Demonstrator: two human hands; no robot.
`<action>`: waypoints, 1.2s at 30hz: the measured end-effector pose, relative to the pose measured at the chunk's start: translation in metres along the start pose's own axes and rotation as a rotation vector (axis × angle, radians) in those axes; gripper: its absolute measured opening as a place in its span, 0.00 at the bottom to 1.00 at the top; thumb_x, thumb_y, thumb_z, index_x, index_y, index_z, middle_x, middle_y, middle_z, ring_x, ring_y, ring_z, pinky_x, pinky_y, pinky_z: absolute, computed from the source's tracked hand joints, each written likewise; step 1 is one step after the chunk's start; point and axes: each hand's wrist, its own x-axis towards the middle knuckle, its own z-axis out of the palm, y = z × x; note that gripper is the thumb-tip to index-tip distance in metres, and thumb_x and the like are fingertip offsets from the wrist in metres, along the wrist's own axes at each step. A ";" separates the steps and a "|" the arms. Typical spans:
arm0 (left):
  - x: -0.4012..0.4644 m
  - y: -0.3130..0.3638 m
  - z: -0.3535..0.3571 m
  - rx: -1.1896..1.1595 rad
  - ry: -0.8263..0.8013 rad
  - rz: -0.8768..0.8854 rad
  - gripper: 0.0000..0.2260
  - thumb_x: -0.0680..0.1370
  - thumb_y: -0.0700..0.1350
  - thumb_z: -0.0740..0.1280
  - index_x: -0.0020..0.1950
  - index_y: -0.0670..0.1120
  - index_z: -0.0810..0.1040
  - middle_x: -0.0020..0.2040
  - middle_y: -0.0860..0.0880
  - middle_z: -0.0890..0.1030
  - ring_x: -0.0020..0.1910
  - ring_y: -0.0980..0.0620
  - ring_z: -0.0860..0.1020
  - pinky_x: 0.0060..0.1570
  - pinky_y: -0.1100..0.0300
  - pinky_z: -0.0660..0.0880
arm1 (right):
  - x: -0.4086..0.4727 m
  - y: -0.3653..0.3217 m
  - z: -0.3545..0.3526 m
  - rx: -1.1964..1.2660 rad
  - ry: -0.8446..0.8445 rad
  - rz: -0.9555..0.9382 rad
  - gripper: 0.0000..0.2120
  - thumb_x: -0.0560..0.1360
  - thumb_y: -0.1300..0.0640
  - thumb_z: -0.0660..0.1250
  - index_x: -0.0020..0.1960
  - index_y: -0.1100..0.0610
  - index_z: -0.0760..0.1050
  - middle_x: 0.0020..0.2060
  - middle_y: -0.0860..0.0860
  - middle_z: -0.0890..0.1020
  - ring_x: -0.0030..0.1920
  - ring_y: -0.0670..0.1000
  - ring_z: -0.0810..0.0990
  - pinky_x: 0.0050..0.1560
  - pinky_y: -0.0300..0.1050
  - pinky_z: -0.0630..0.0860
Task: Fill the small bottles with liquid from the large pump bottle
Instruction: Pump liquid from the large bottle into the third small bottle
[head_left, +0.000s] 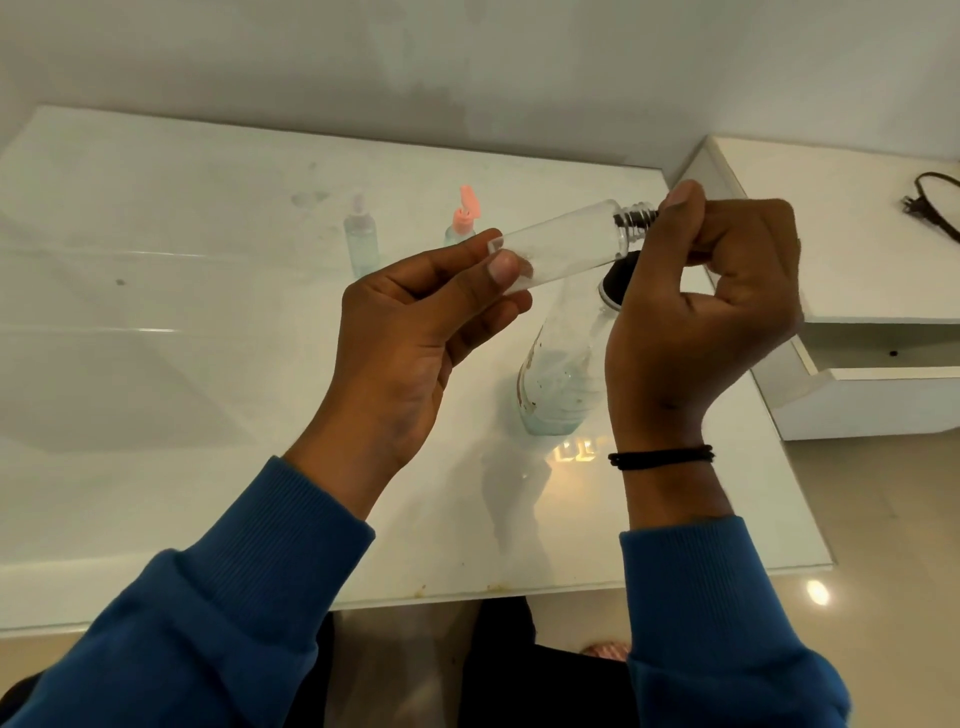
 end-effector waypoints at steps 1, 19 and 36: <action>0.000 -0.001 0.000 0.006 0.002 0.002 0.15 0.68 0.41 0.74 0.54 0.43 0.85 0.51 0.43 0.87 0.47 0.44 0.87 0.44 0.63 0.81 | -0.003 0.001 0.000 0.008 0.001 0.008 0.15 0.78 0.65 0.67 0.33 0.63 0.76 0.30 0.55 0.77 0.32 0.54 0.73 0.36 0.56 0.72; -0.003 -0.001 0.003 -0.006 0.028 -0.020 0.15 0.68 0.43 0.73 0.54 0.44 0.85 0.51 0.45 0.87 0.46 0.46 0.87 0.43 0.63 0.82 | 0.003 -0.004 -0.001 -0.027 -0.020 0.013 0.16 0.78 0.64 0.67 0.32 0.62 0.74 0.29 0.53 0.76 0.31 0.56 0.72 0.35 0.55 0.71; 0.006 0.004 -0.006 -0.075 -0.072 -0.070 0.17 0.70 0.40 0.71 0.59 0.41 0.82 0.54 0.44 0.87 0.48 0.46 0.86 0.46 0.63 0.82 | -0.001 -0.001 -0.001 -0.017 -0.018 -0.001 0.16 0.78 0.64 0.67 0.32 0.64 0.75 0.29 0.56 0.76 0.31 0.55 0.72 0.33 0.48 0.70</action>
